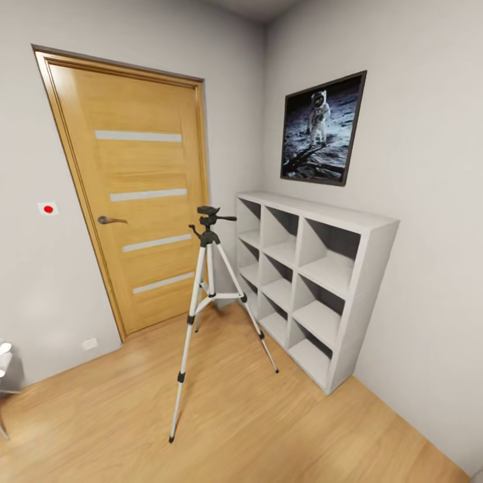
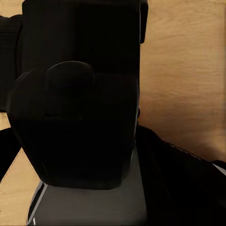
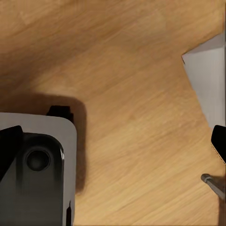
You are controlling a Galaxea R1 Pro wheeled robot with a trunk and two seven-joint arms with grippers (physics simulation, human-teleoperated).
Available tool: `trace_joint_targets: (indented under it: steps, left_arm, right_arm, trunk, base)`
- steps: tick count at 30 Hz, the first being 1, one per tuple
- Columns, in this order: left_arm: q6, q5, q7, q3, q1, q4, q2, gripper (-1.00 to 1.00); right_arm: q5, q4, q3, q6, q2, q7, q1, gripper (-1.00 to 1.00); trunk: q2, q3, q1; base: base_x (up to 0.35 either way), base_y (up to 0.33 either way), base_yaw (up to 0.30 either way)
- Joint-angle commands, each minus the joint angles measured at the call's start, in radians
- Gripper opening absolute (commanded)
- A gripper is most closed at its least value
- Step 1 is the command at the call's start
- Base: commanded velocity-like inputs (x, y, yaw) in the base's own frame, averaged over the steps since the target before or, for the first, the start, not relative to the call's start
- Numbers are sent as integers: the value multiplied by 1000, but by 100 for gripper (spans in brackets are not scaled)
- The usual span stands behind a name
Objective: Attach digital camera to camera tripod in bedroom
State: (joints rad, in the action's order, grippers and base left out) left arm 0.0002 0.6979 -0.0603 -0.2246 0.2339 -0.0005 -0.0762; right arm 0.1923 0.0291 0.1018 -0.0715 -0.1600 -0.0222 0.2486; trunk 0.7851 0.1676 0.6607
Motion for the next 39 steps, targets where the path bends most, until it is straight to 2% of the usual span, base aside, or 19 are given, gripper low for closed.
trace_joint_targets:
  steps: [1, 8, 33, 39]
  left_arm:
    - [0, 8, 33, -9, 1, 1, 1, -100]
    - [-2, 8, 57, -9, 1, 1, 4, -100]
    - [-3, 8, 60, -9, 1, 1, 5, -100]
    - [-6, 8, 60, -9, 1, 1, 5, -100]
  right_arm:
    - [9, 3, 9, -4, 0, -2, 1, 100]
    - [9, 3, 9, -4, 0, -2, 1, 100]
    - [9, 3, 9, -5, -3, -1, 1, 100]
    - [6, 3, 11, 1, 8, -1, 1, 100]
  trunk:
    - [1, 1, 1]
    - [1, 1, 1]
    - [1, 1, 1]
    - [1, 1, 1]
  base:
    - [306, -127, 0]
    - [297, -179, 0]
    - [290, -216, 0]
    - [290, -217, 65]
